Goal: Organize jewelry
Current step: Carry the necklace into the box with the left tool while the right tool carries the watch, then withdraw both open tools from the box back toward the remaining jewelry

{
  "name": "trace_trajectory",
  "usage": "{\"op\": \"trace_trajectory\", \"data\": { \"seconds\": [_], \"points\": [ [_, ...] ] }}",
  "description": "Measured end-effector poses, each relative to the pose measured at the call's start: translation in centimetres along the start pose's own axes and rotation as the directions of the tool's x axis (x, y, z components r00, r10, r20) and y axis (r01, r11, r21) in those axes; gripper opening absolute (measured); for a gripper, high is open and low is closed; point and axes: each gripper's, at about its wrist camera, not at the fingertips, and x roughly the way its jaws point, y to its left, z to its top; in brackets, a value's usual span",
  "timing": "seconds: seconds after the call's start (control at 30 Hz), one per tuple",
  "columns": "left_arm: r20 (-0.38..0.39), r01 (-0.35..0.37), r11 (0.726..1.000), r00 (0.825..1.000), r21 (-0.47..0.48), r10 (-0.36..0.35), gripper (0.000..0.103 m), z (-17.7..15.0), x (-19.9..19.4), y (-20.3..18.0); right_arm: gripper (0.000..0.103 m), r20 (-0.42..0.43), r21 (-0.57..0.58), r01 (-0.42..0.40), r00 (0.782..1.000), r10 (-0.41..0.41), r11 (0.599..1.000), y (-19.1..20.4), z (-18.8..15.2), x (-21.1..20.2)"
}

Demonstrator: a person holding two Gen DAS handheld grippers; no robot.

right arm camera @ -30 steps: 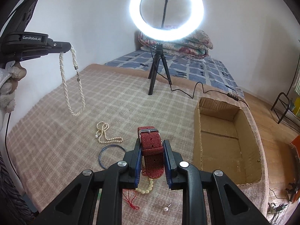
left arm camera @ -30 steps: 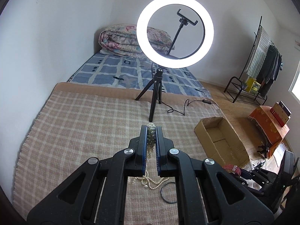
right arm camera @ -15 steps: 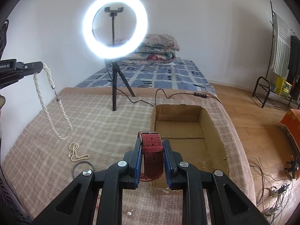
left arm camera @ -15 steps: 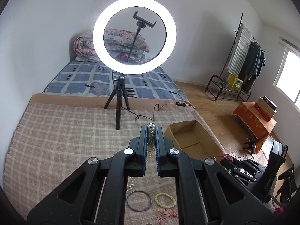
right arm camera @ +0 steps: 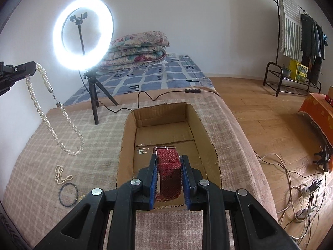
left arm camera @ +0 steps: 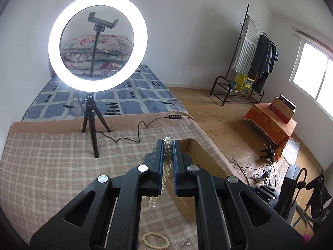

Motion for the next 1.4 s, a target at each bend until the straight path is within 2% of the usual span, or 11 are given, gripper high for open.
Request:
{"op": "trace_trajectory", "data": {
  "seconds": [0.33,0.77,1.13,1.17,1.2,1.23,1.27,1.3,1.33,1.37,1.4],
  "points": [
    [-0.011,0.035,0.998,0.999,0.055,-0.035,0.006,2.8,6.1,-5.0,0.02,-0.05,0.037,0.017,0.999,-0.015,0.999,-1.5,-0.3,2.7],
    [-0.184,0.044,0.999,0.982,0.0,-0.043,0.006,0.5,16.0,-5.1,0.02,-0.101,0.058,0.044,0.994,-0.038,0.997,-2.9,-0.6,4.9],
    [-0.228,0.033,0.999,0.973,0.003,-0.032,0.006,-0.2,18.0,-4.8,0.021,-0.12,0.028,0.046,0.992,-0.042,0.999,-2.0,-0.3,5.8],
    [-0.227,0.031,1.0,0.973,0.006,-0.029,0.006,-0.2,18.1,-4.8,0.023,-0.121,0.024,0.04,0.992,-0.037,0.999,-1.9,-0.4,5.8],
    [-0.227,0.035,0.999,0.973,0.007,-0.033,0.018,-0.1,18.0,-4.7,0.025,-0.116,0.02,0.034,0.993,-0.032,0.999,-1.7,-0.4,5.7],
    [-0.225,0.04,0.999,0.974,0.007,-0.038,0.042,0.0,17.8,-4.7,0.033,-0.113,0.014,0.036,0.993,-0.034,0.999,-1.6,-0.3,5.6],
    [-0.219,0.042,0.999,0.975,0.005,-0.039,0.053,0.1,17.6,-4.6,0.042,-0.11,0.009,0.043,0.993,-0.042,0.999,-1.3,-0.2,5.5],
    [-0.21,0.041,0.999,0.977,0.006,-0.039,0.061,0.1,17.3,-4.6,0.063,-0.102,0.0,0.056,0.993,-0.056,0.998,-1.1,-0.1,5.3],
    [-0.204,0.035,0.999,0.978,0.01,-0.033,0.061,0.2,17.0,-4.5,0.085,-0.088,-0.008,0.076,0.993,-0.077,0.997,-0.8,0.0,4.9],
    [-0.203,0.027,1.0,0.979,0.014,-0.024,0.061,0.3,16.8,-4.4,0.094,-0.069,-0.014,0.09,0.994,-0.091,0.996,-0.6,0.1,4.5],
    [-0.201,0.025,1.0,0.979,0.016,-0.021,0.062,0.4,16.5,-4.4,0.093,-0.053,-0.023,0.094,0.994,-0.095,0.995,-0.4,0.2,4.1]
  ]
}}
